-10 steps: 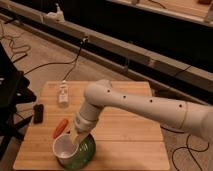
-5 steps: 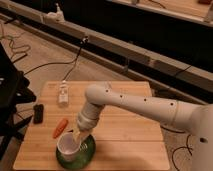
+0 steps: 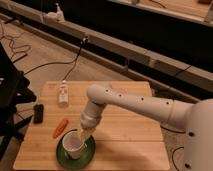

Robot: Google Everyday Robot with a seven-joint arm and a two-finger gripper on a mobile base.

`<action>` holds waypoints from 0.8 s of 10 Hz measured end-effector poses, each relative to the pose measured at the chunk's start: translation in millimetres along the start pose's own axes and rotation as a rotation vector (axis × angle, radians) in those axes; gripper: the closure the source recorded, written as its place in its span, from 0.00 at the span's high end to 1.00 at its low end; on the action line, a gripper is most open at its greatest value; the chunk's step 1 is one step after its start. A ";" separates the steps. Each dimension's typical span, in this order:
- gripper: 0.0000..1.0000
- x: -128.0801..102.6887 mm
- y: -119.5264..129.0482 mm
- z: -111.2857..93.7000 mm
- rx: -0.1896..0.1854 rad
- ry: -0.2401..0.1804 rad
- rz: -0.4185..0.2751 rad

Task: Place the ceramic cup in the ceramic bowl

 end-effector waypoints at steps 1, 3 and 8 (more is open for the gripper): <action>0.80 -2.7 -3.5 -1.9 0.000 -0.012 0.011; 0.80 -3.7 -6.2 -7.9 0.005 -0.035 0.019; 0.80 5.2 -2.7 -49.7 0.032 -0.125 0.010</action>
